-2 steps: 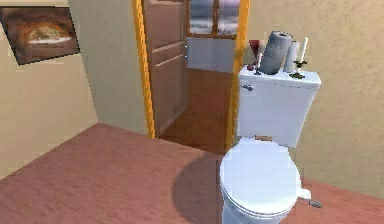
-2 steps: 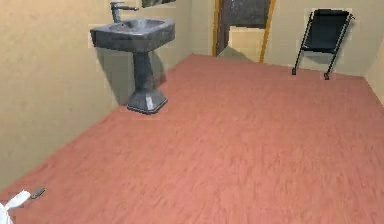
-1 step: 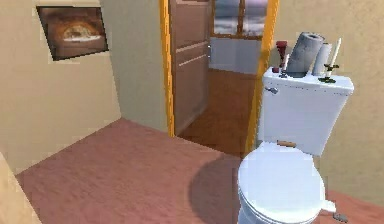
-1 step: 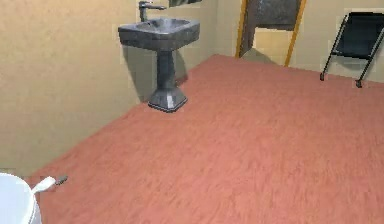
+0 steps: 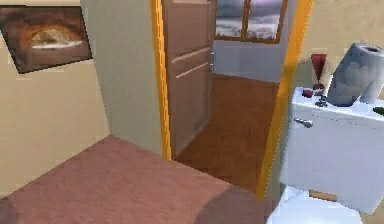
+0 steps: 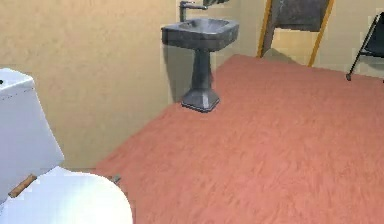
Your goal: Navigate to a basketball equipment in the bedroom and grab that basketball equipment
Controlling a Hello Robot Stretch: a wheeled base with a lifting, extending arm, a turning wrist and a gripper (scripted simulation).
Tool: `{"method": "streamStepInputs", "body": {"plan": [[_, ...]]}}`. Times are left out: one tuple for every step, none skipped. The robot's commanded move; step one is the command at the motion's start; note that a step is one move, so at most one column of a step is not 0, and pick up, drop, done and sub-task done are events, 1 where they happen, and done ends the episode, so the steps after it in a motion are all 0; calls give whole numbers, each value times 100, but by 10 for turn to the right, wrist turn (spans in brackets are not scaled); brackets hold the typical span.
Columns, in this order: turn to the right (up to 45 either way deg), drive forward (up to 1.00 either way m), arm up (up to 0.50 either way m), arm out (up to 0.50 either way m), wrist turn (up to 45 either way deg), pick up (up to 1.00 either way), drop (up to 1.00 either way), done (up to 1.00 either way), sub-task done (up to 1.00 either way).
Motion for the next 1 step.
{"method": "streamStepInputs", "body": {"plan": [[-150,0,0,0,0,0,0,0,0]]}}
